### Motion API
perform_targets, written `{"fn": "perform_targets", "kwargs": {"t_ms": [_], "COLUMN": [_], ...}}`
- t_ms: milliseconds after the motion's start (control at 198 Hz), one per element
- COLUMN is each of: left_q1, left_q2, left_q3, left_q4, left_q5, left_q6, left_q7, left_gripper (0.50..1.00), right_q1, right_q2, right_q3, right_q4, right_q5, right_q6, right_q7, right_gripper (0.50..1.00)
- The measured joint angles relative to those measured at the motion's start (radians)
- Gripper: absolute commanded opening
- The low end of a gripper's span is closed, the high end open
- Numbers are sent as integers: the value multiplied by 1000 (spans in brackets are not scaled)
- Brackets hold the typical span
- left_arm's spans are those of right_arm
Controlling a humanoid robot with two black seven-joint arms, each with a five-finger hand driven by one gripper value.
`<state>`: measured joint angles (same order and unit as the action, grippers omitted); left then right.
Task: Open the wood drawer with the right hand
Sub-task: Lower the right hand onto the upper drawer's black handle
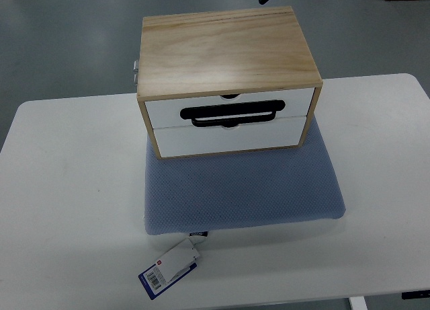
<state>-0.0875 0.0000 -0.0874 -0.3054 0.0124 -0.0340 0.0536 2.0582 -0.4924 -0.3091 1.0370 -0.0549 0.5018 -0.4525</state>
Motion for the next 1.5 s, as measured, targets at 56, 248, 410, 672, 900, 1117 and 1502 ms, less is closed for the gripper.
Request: {"fn": "perform_targets", "kwargs": {"t_ms": [56, 248, 410, 672, 900, 1117, 1502], "left_q1": [0, 0, 0, 0, 0, 0, 0], "left_q2": [0, 0, 0, 0, 0, 0, 0], "left_q3": [0, -2, -4, -4, -3, -3, -4], "left_q4": [0, 0, 2, 5, 9, 12, 12], "left_q5": [0, 0, -1, -3, -3, -4, -5], "left_q6": [0, 0, 0, 2, 2, 2, 2], "left_q7": [0, 0, 0, 0, 0, 0, 0], "left_gripper": [1000, 1000, 1000, 1000, 1000, 1000, 1000], "right_q1": [48, 115, 109, 74, 33, 16, -23], "right_q2": [31, 164, 277, 361, 381, 377, 358], "right_q3": [-29, -93, -109, -116, -133, -160, -193], "right_q4": [59, 152, 162, 163, 163, 163, 163], "right_q5": [1, 3, 37, 133, 136, 136, 129], "right_q6": [-6, -35, -76, -116, -138, -153, -144], "right_q7": [-10, -30, -70, -142, -156, -158, -158], "right_gripper": [942, 940, 942, 942, 944, 944, 944]}}
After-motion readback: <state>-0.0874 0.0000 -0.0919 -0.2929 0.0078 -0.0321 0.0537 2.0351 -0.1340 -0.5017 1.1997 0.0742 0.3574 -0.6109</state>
